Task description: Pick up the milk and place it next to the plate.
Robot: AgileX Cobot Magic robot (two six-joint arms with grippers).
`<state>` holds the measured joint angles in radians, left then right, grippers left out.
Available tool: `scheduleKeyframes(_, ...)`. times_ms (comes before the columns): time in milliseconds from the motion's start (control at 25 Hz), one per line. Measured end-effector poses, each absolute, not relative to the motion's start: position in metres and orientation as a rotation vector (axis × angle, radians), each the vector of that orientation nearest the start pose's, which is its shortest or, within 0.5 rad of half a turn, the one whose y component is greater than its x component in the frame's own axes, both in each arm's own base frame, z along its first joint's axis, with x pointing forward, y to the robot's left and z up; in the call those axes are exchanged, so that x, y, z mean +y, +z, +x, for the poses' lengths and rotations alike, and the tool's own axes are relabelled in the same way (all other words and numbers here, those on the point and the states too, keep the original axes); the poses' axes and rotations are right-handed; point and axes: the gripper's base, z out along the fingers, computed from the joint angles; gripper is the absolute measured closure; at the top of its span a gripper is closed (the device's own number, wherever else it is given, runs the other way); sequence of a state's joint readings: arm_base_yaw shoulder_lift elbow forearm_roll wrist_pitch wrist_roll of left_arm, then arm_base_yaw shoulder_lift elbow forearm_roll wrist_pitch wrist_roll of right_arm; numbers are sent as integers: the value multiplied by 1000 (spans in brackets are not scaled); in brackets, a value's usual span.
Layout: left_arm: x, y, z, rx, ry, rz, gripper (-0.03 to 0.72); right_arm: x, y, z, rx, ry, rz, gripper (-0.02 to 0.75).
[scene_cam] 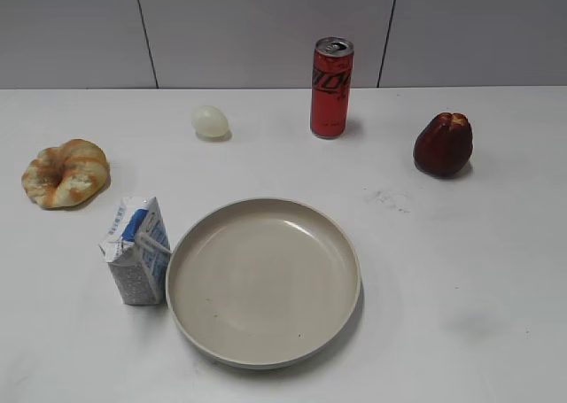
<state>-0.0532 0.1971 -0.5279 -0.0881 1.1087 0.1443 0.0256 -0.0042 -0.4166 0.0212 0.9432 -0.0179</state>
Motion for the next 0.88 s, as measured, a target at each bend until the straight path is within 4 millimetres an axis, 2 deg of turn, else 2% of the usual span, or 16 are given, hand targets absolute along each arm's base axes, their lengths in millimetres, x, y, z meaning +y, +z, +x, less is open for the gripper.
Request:
scheduleKeyframes(120,-10,273,14,2215,-86,234,25,2,263,8,2005,30,-42,271)
scheduleKeyframes(360,-10,274,14,2194,-89,233,51,2,263,8,2005,30,-42,271)
scheduleKeyframes(680,-10,274,13,2186,-88,233,215,2,263,8,2005,30,-42,271)
scheduleKeyframes(880,-10,274,3,2117,-57,186,293,2,263,8,2005,30,-42,271)
